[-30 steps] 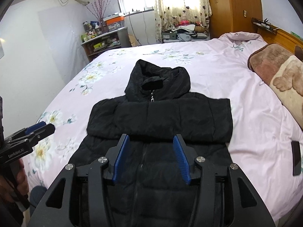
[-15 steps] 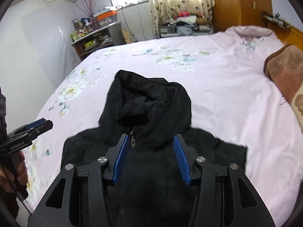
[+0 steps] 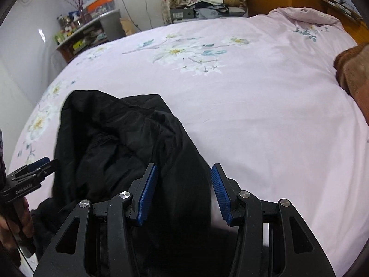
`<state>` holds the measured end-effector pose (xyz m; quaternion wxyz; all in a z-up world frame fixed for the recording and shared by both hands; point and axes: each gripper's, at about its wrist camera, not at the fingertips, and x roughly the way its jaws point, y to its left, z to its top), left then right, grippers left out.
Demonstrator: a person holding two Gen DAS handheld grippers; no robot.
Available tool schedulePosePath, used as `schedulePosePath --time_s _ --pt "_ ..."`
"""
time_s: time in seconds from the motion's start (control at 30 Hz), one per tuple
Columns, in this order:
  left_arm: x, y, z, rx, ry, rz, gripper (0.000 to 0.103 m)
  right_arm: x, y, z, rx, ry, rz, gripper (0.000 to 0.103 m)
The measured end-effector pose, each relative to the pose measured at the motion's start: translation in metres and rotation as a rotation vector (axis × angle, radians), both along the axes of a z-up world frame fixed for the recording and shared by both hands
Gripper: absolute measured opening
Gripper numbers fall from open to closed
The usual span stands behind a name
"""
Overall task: Fold large clothes
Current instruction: 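Grasp the hood with both tools and lift it toward the hem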
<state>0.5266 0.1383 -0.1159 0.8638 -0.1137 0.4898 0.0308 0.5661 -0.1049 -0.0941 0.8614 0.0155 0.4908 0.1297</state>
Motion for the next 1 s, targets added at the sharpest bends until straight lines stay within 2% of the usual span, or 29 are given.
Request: schedulePosePath --time_s 0.03,0.07,0.13,0.17,0.2,0.33,0.5,0.57,0.73,1.0 --pt "0.004 0.0 -0.004 -0.023 0.006 -0.007 0.035 0.004 0.0 -0.004 0.001 0.015 -0.003 0.049" --pt "0.005 -0.002 -0.007 -0.044 0.014 -0.013 0.021 0.009 0.001 -0.009 0.002 0.04 -0.014 0.048" --pt "-0.002 -0.005 -0.003 -0.033 -0.015 -0.021 0.011 0.007 0.003 -0.01 0.004 0.038 -0.019 0.015" --pt "-0.009 -0.007 0.003 -0.019 -0.042 -0.03 0.008 0.002 0.004 -0.008 0.003 0.025 -0.018 0.014" --pt "-0.017 -0.008 0.01 -0.013 -0.067 -0.036 0.006 -0.004 0.003 -0.002 0.008 0.005 -0.015 0.011" --pt "-0.06 -0.002 0.048 -0.053 -0.166 -0.041 0.004 -0.039 -0.01 0.036 0.07 -0.083 -0.009 0.01" --pt "-0.125 -0.006 0.089 -0.063 -0.254 -0.062 0.004 -0.115 -0.031 0.081 0.134 -0.173 -0.007 0.009" --pt "-0.152 -0.013 0.102 -0.042 -0.281 -0.071 0.004 -0.143 -0.038 0.089 0.166 -0.185 -0.013 0.009" --pt "-0.2 -0.021 0.115 -0.063 -0.291 -0.087 0.004 -0.197 -0.046 0.082 0.194 -0.154 -0.025 0.009" --pt "-0.272 -0.014 0.097 -0.072 -0.227 -0.082 0.004 -0.247 -0.055 0.042 0.197 -0.048 -0.04 0.008"
